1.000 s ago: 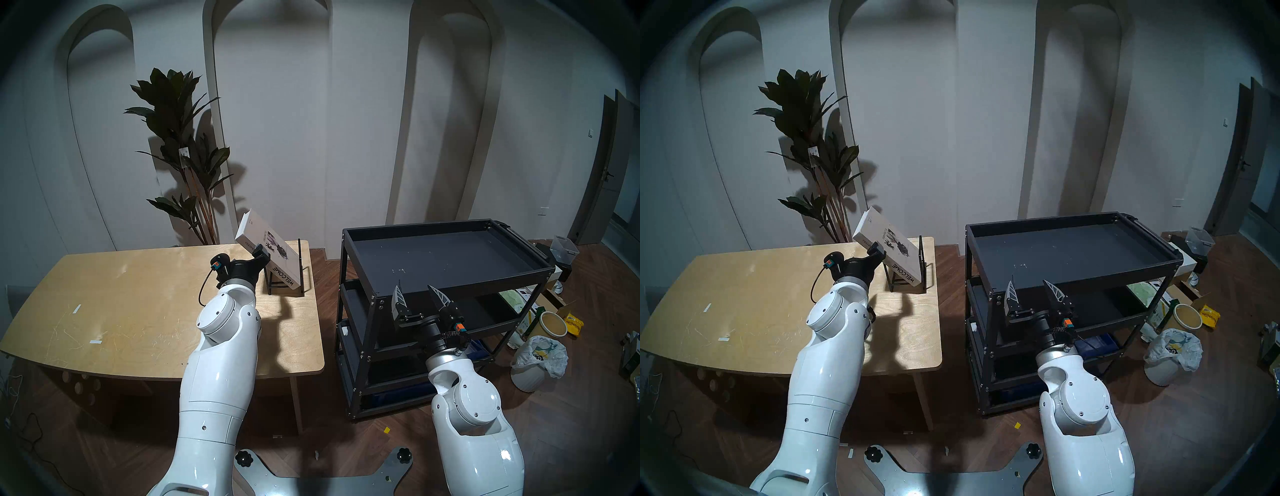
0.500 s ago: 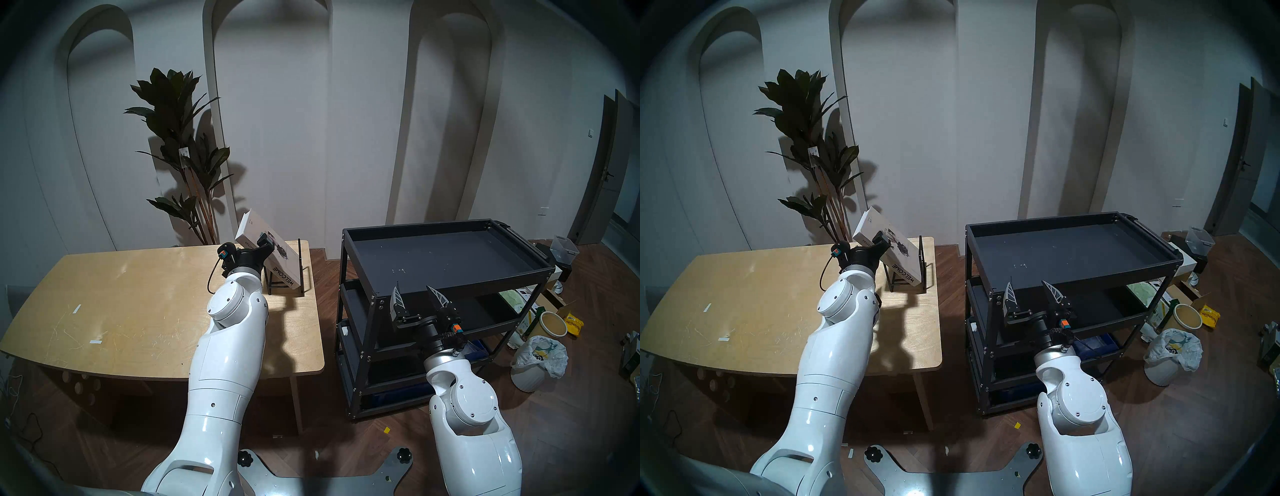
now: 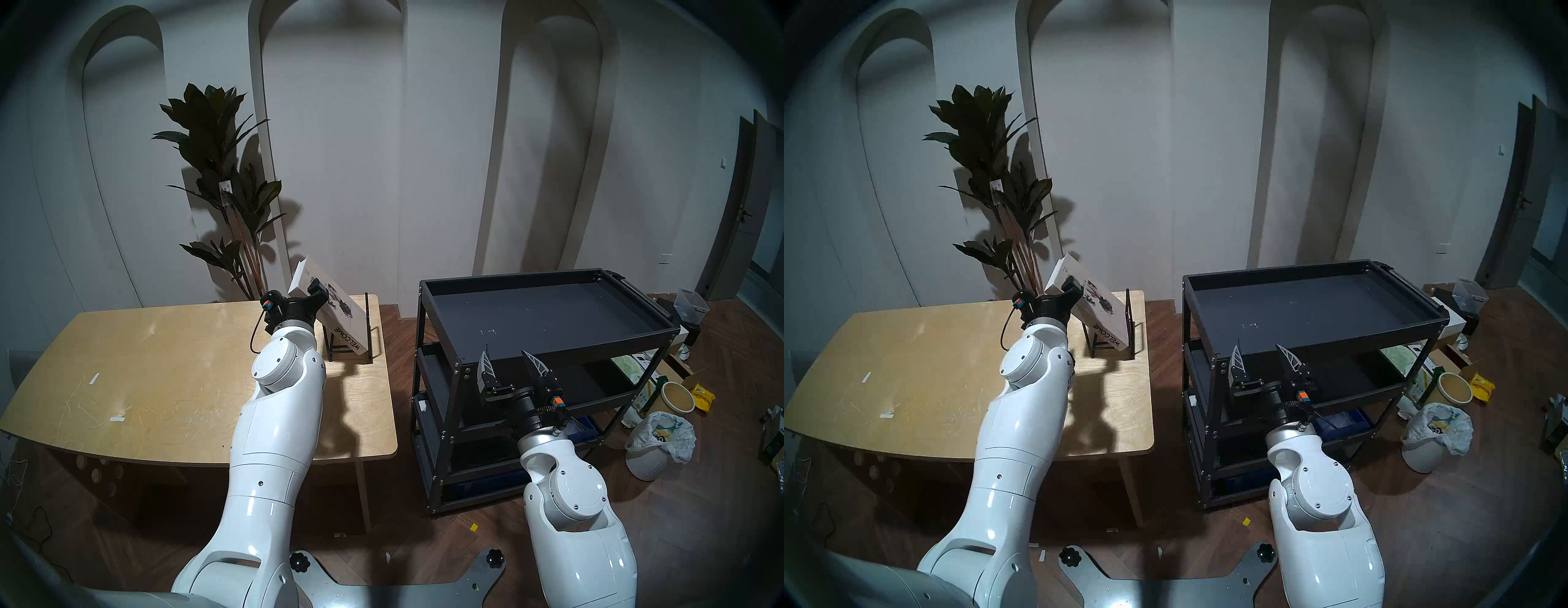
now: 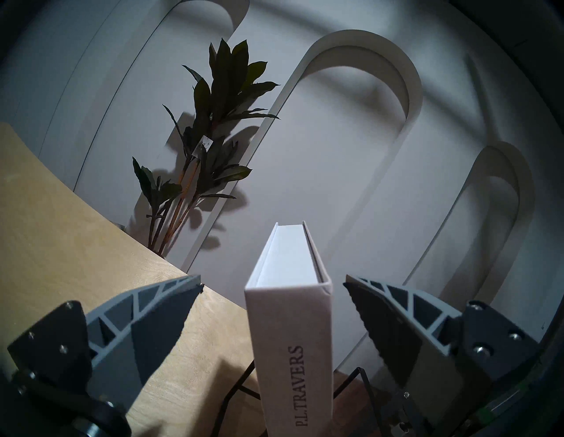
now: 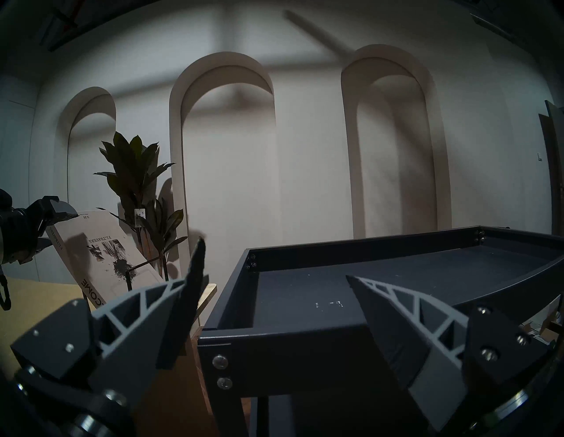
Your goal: Transfer books between table and cart
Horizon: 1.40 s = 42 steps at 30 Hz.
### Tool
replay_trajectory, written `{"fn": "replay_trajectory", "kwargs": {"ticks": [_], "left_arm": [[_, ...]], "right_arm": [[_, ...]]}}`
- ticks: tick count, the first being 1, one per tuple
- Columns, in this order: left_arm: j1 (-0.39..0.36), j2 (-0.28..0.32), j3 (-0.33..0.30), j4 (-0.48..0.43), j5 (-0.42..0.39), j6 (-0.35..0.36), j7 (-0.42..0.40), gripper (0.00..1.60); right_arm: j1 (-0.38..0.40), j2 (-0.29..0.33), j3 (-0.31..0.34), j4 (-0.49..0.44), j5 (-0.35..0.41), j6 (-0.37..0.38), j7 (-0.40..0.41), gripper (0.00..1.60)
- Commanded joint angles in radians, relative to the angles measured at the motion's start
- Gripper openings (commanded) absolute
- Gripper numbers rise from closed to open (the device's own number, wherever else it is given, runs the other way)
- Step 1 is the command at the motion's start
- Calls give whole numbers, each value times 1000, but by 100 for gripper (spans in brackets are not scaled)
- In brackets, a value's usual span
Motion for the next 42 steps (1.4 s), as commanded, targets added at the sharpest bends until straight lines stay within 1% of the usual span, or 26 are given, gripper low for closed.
{"fn": "replay_trajectory", "kwargs": {"ticks": [1,9,10,11,12,13,15,16,18,20,22,23,24,26,27,28,29,30,42], "left_arm": [[-47,4,3,6,-10,0,-23,160],[-52,4,3,20,-6,-17,-31,160],[-52,4,3,21,-7,-17,-32,150],[-53,4,2,22,-8,-17,-33,148],[-53,4,2,24,-8,-17,-33,128],[-55,5,2,25,-8,-13,-32,121],[-56,6,2,30,-9,-14,-35,115],[-57,7,3,32,-8,-16,-35,100],[-59,7,3,37,-7,-19,-36,85],[-63,7,2,44,-7,-21,-35,67],[-65,7,1,48,-7,-23,-35,60],[-65,7,1,49,-7,-24,-35,55],[-65,7,1,48,-8,-25,-37,45],[-61,6,1,41,-12,-25,-41,40],[-58,6,1,36,-14,-25,-43,32],[-55,5,2,30,-15,-23,-43,29],[-51,4,2,21,-17,-22,-44,19],[-47,4,2,11,-21,-21,-48,0],[1,-12,18,-107,-60,-3,-62,0]], "right_arm": [[12,-7,-3,-19,-2,-15,-6,160],[13,-7,-5,-17,-1,-17,-13,160],[13,-7,-5,-17,0,-17,-14,160],[13,-7,-5,-17,0,-17,-15,160],[13,-7,-5,-17,0,-18,-15,160],[13,-7,-5,-17,1,-18,-16,160],[13,-7,-5,-16,1,-18,-17,160],[13,-7,-5,-16,2,-18,-17,160],[14,-7,-6,-15,2,-19,-19,160],[14,-7,-5,-15,4,-19,-20,160],[15,-7,-5,-14,5,-19,-21,160],[16,-6,-5,-12,5,-20,-21,160],[17,-5,-5,-10,4,-19,-23,160],[18,-5,-5,-8,6,-20,-23,160],[18,-5,-5,-8,6,-20,-23,160],[18,-4,-5,-7,6,-21,-23,160],[19,-4,-5,-7,7,-21,-23,160],[19,-4,-5,-6,7,-21,-24,160],[25,-2,-5,0,14,-21,-21,160]]}}
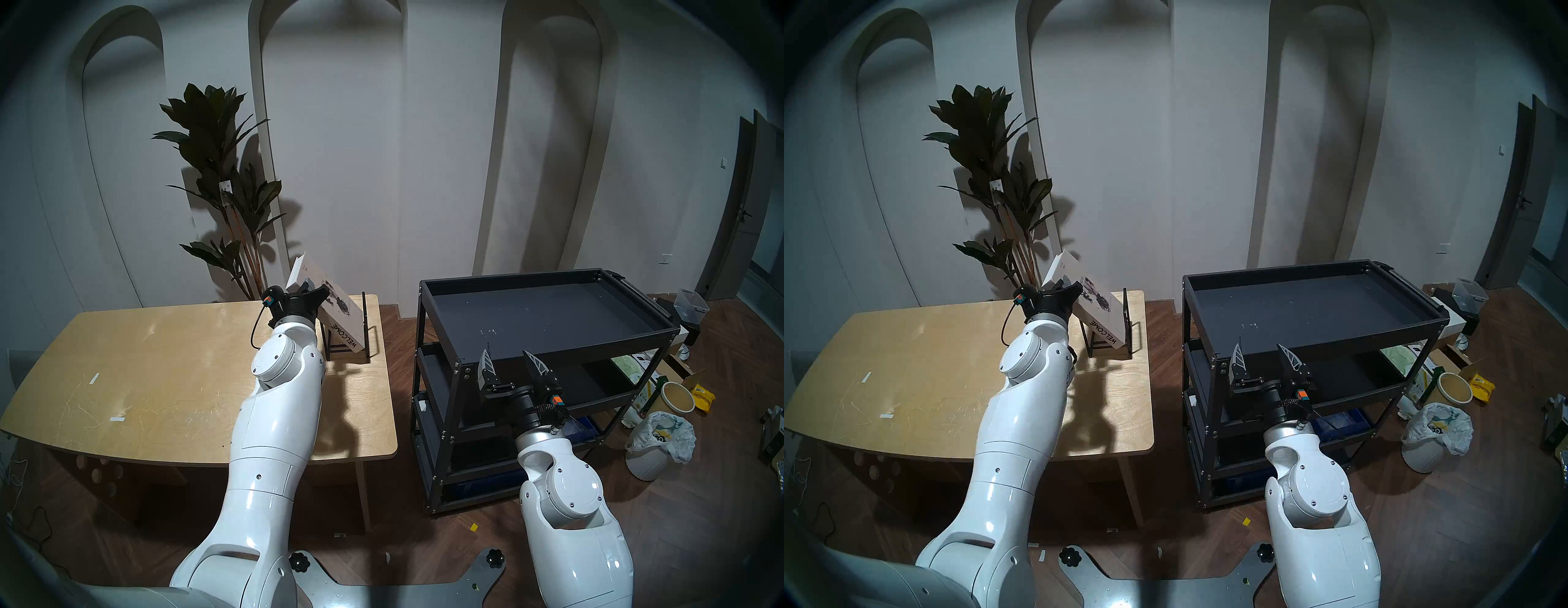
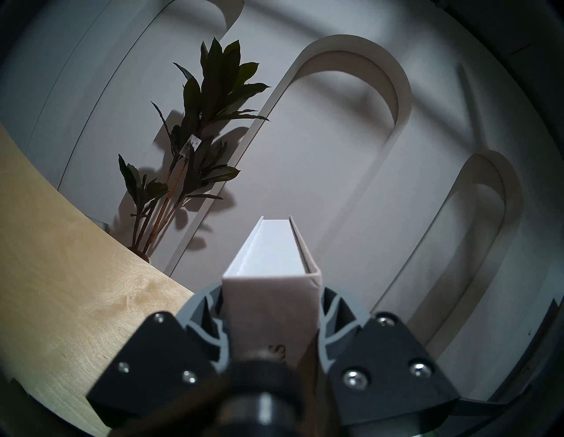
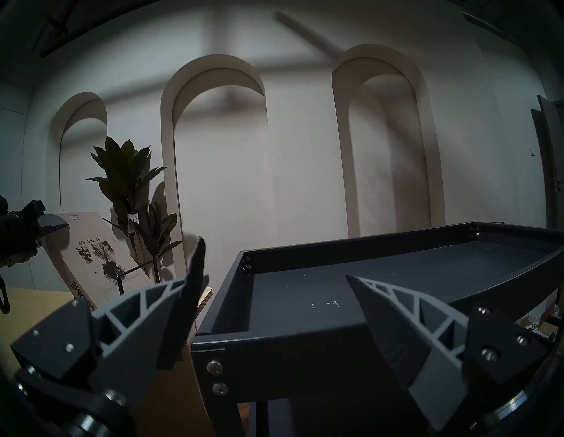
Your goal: Transfer books between table and cart
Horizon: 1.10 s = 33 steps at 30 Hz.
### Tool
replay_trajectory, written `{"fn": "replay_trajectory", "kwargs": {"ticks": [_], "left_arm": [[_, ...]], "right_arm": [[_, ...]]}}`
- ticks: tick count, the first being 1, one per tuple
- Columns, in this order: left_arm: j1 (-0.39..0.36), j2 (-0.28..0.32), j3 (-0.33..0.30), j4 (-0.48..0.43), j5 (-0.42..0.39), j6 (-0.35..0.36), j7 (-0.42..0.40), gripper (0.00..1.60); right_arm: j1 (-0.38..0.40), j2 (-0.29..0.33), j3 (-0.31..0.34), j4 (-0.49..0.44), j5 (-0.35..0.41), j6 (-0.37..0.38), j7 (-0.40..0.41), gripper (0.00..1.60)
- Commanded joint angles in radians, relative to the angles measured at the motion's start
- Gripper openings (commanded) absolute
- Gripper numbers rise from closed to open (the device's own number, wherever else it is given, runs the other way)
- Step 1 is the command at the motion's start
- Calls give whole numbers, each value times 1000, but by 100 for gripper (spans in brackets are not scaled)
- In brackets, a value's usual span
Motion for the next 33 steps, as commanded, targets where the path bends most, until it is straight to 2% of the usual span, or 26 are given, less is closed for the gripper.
{"fn": "replay_trajectory", "kwargs": {"ticks": [1,5,7,9,11,15,23,26,30,31,33], "left_arm": [[15,-14,15,-111,-15,7,-15,0],[33,-6,41,-160,35,-24,8,0],[38,-7,47,-185,47,-30,20,0],[36,-4,58,-216,81,-42,37,0],[37,-5,61,-228,87,-44,39,0],[38,-7,76,-270,124,-37,74,0],[57,-7,101,-377,202,39,184,0],[57,-12,106,-400,221,80,227,0],[67,-17,116,-453,241,165,289,0],[68,-21,118,-475,240,204,310,0],[67,-23,125,-493,245,231,328,0]], "right_arm": [[11,4,2,-18,1,-11,5,160],[12,12,0,-16,-1,-13,15,160],[12,24,-12,-17,-31,-30,21,160],[22,49,-43,-25,-94,-58,32,160],[26,50,-53,-29,-107,-65,34,160],[48,60,-99,-55,-187,-73,36,160],[101,78,-181,-71,-386,-90,19,160],[135,62,-214,-33,-468,-76,-5,160],[185,19,-256,37,-502,-48,-28,160],[216,10,-269,83,-541,-42,-42,160],[233,6,-286,124,-569,-39,-57,160]]}}
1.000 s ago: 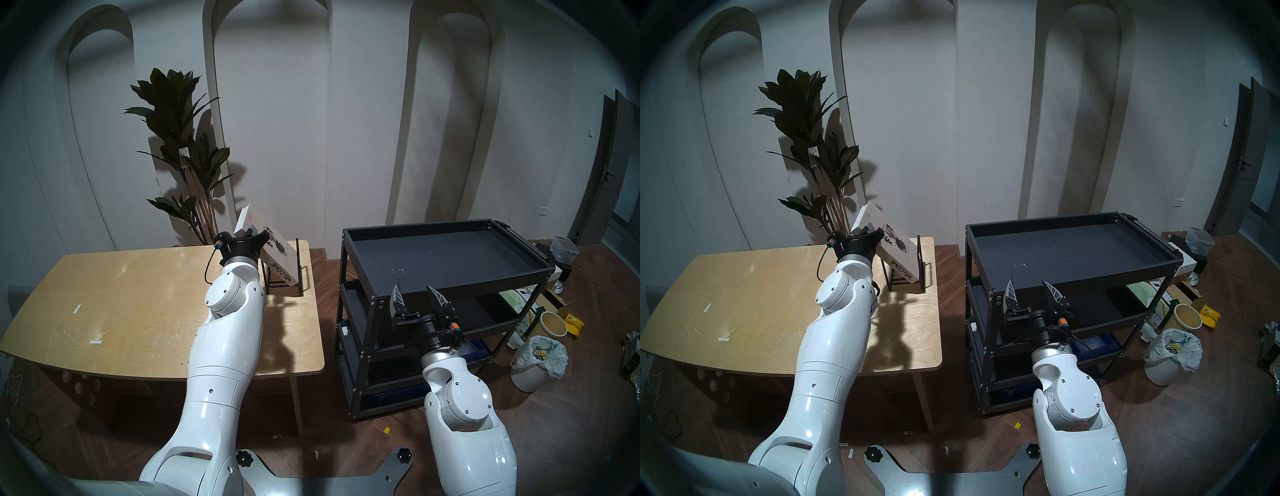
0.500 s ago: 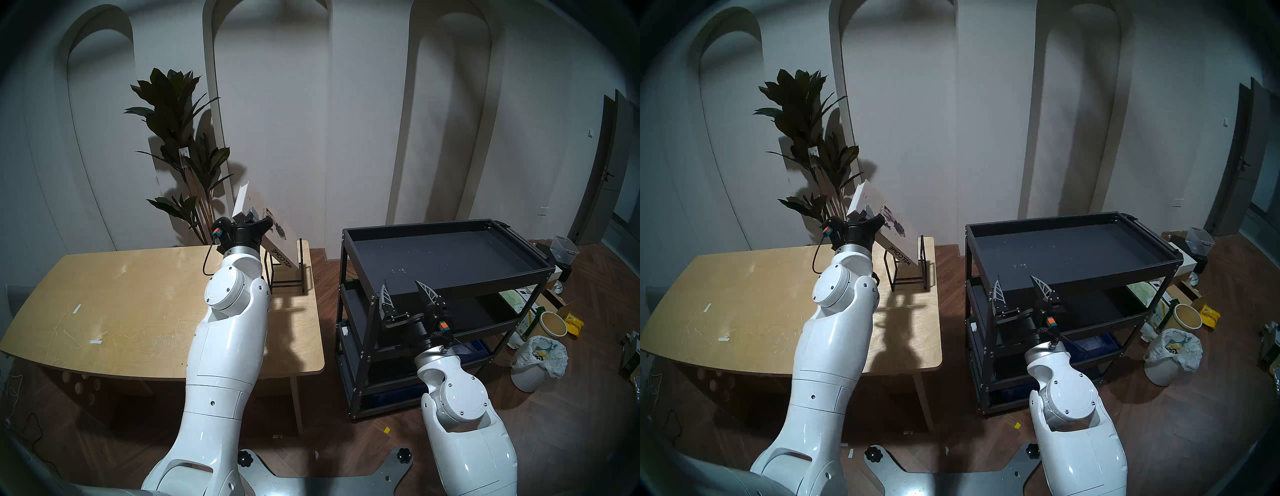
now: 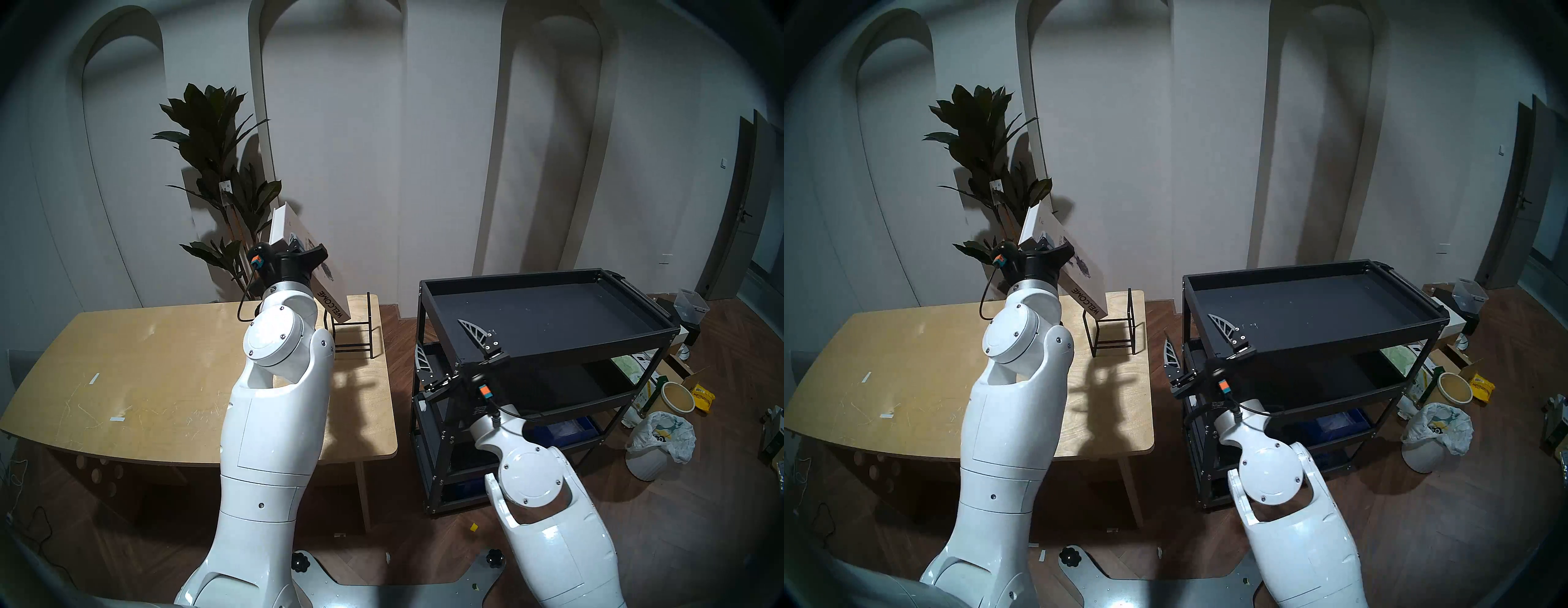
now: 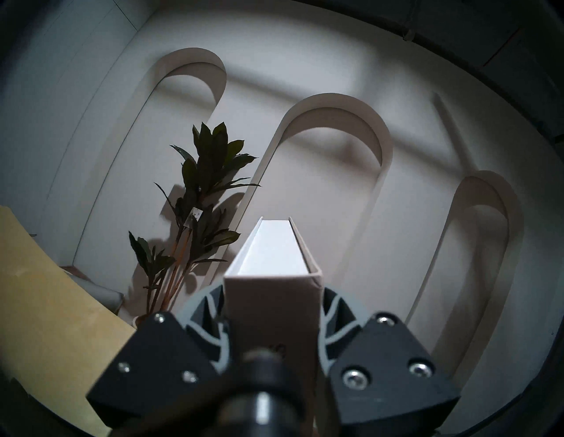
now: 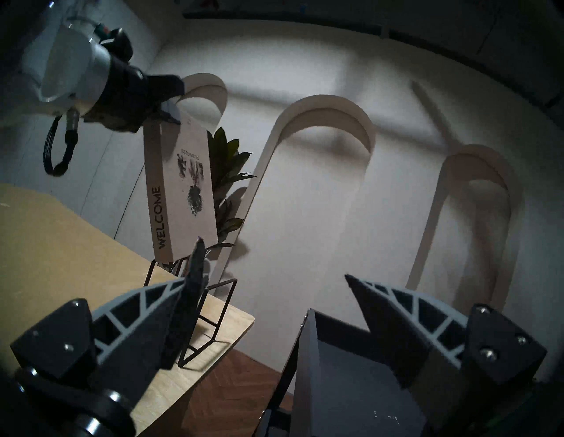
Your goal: Transfer books between table and cart
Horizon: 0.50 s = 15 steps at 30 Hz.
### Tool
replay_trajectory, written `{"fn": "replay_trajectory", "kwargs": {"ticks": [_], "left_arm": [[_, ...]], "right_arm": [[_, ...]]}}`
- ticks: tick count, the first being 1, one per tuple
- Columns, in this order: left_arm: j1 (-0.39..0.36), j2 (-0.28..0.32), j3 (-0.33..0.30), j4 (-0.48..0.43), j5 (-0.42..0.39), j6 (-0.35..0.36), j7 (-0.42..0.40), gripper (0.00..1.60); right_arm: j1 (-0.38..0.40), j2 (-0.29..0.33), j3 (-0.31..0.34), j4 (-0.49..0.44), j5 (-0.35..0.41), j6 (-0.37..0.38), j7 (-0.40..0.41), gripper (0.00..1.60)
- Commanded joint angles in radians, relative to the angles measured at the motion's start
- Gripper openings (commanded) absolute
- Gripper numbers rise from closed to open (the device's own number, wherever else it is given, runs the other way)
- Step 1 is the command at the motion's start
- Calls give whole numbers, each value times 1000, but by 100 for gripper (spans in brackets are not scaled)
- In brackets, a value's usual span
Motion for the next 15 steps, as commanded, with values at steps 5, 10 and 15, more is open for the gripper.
{"fn": "replay_trajectory", "kwargs": {"ticks": [5,10,15], "left_arm": [[-11,-22,41,-135,37,139,88,0],[-3,-28,82,-173,46,173,114,0],[14,-20,124,-202,63,203,151,0]], "right_arm": [[158,-54,-109,146,-77,44,-65,160],[204,-60,-163,156,-37,72,-69,160],[249,-74,-199,165,9,103,-83,160]]}}
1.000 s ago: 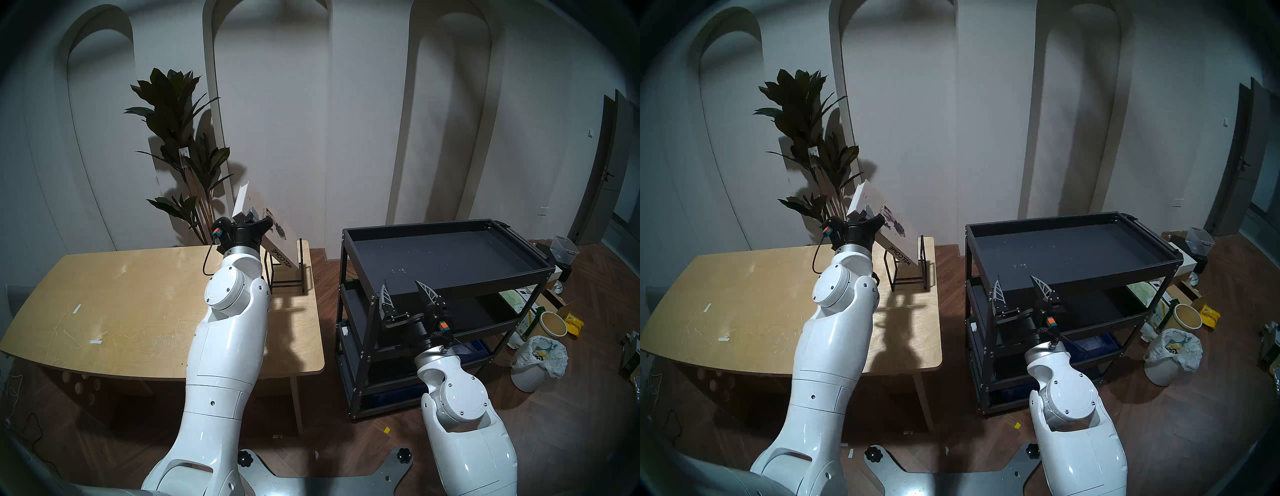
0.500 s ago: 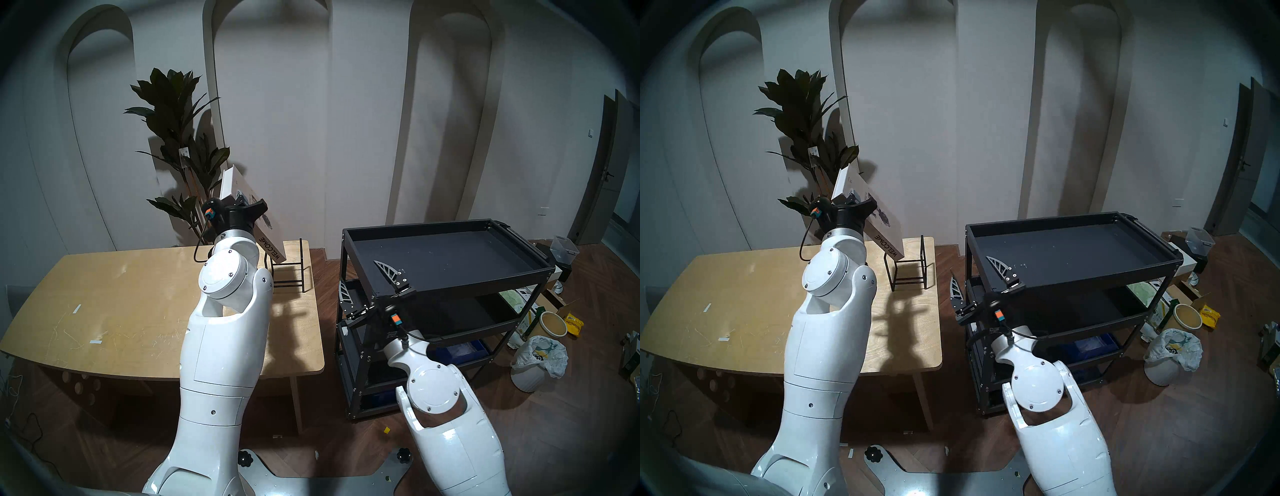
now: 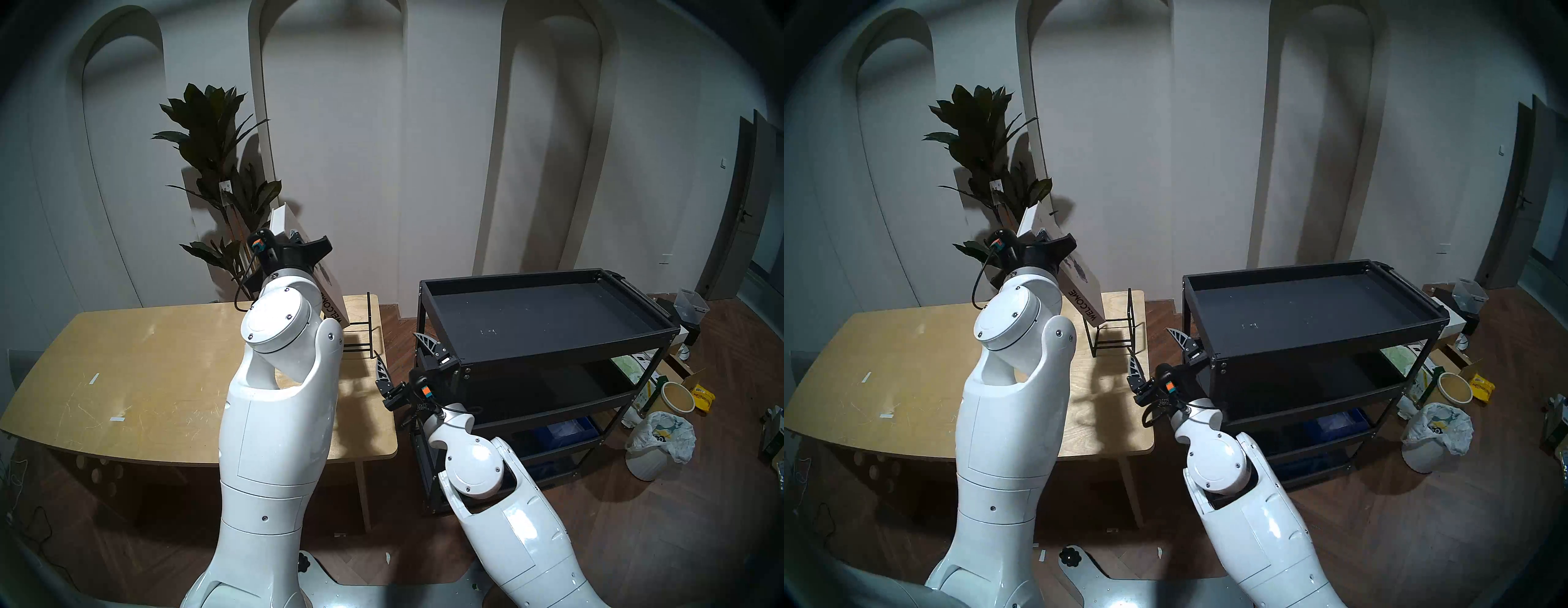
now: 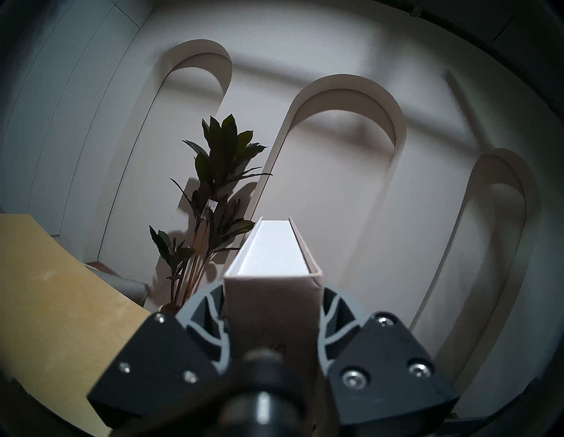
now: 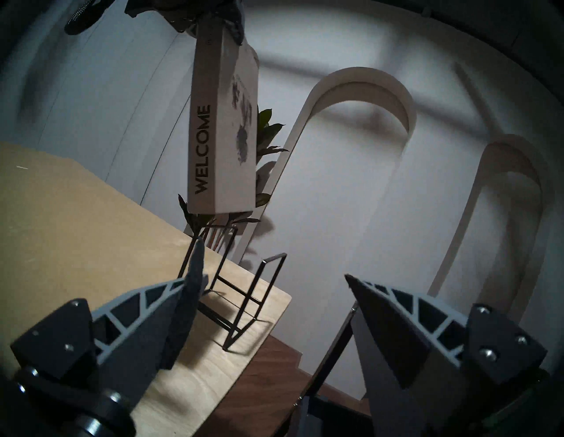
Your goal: Transfer books between table and cart
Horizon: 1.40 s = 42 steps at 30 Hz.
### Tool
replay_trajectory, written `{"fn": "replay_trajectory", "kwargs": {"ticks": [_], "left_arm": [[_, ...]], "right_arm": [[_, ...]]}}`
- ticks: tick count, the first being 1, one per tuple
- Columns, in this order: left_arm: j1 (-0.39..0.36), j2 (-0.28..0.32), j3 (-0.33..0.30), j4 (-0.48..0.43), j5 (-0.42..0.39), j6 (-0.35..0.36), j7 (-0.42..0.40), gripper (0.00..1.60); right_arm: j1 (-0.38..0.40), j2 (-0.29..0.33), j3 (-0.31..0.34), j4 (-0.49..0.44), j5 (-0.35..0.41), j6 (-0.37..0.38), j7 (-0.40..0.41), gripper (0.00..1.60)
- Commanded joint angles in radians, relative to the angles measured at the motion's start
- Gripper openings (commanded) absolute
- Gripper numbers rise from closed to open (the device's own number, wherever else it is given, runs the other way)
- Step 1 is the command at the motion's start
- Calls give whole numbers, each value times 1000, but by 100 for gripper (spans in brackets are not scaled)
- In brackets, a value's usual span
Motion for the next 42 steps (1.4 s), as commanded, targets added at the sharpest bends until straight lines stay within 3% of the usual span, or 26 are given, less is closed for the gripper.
{"fn": "replay_trajectory", "kwargs": {"ticks": [1,15,21,24,42], "left_arm": [[7,2,58,-72,27,30,39,0],[7,5,151,-56,108,33,128,0],[-20,5,185,-22,140,9,143,0],[-32,8,197,-10,157,-3,151,0],[-35,-10,205,-1,142,29,168,0]], "right_arm": [[127,-45,-55,5,71,33,-25,160],[215,-81,-104,43,336,168,-17,160],[216,-80,-116,36,387,209,-13,160],[217,-82,-104,36,401,219,9,160],[283,-100,-125,126,371,114,-1,160]]}}
